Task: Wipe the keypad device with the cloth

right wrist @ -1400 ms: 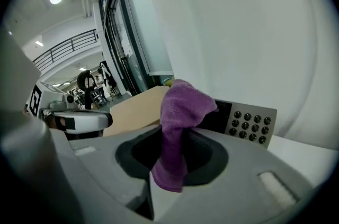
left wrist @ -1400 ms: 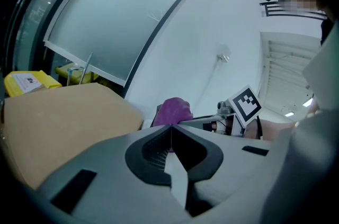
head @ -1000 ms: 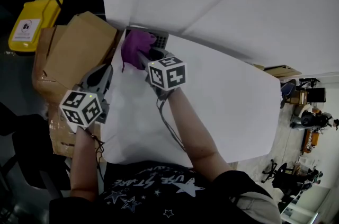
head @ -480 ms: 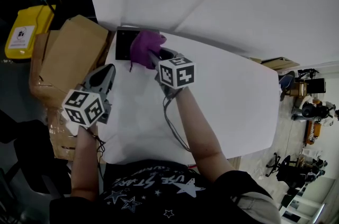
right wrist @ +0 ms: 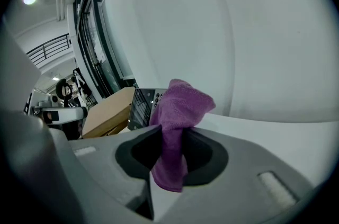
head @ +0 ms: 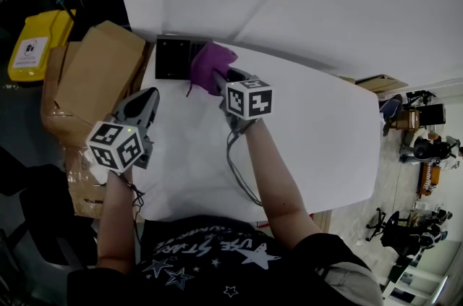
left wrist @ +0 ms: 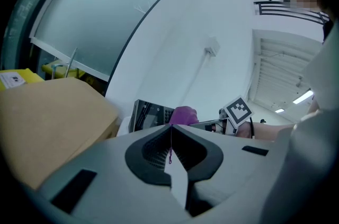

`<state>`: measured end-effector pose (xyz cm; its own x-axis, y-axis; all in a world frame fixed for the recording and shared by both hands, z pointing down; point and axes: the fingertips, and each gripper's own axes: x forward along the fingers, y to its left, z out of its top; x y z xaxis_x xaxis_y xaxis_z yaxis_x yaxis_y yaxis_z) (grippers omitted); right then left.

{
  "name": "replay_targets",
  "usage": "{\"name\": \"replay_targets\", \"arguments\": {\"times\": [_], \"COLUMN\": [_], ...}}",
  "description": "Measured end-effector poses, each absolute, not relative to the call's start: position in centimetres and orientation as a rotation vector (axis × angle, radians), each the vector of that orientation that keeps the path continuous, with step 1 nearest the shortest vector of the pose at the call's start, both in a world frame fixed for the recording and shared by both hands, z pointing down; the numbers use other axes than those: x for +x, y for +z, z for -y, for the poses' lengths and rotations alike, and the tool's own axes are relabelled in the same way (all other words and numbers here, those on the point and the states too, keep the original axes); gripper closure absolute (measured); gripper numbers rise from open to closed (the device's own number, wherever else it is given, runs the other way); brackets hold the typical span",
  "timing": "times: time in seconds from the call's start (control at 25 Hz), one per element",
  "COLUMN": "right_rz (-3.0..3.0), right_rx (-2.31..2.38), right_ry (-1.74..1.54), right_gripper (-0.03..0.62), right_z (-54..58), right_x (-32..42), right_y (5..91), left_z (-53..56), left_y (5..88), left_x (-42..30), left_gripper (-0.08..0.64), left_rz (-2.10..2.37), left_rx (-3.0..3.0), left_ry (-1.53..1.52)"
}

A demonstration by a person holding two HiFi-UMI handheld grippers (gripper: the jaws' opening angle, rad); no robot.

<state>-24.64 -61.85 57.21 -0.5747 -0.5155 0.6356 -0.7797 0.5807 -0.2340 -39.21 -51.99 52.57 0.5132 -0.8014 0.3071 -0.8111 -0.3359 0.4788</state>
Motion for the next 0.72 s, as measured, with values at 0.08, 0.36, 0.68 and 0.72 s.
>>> {"name": "replay_targets", "arguments": {"times": [0.08, 0.36, 0.68, 0.72], "right_rz": [2.306, 2.350, 2.396, 2.402], "right_rx": [1.037, 1.018, 0.976, 0.966], "right_ry": [0.687, 0.667, 0.633, 0.627], "right_gripper": [0.495, 0.495, 0.495, 0.495], "right_z": [61.4, 58.9, 53.6, 52.9], "right_x": [-24.3, -23.2, -20.5, -20.2], "right_y": [56.8, 54.6, 51.8, 51.5], "left_z": [51.4, 48.7, 44.6, 44.1], "left_y": [52.2, 50.5, 47.8, 47.4], "left_x": [-38.8, -37.0, -33.7, -33.1], "left_gripper": [0.551, 0.551, 0.551, 0.551], "left_rz": [1.309, 1.325, 1.342, 1.343], "left_rx": [2.176, 2.186, 2.221, 2.228], "left_ry": [0.026, 0.026, 0.011, 0.013]}}
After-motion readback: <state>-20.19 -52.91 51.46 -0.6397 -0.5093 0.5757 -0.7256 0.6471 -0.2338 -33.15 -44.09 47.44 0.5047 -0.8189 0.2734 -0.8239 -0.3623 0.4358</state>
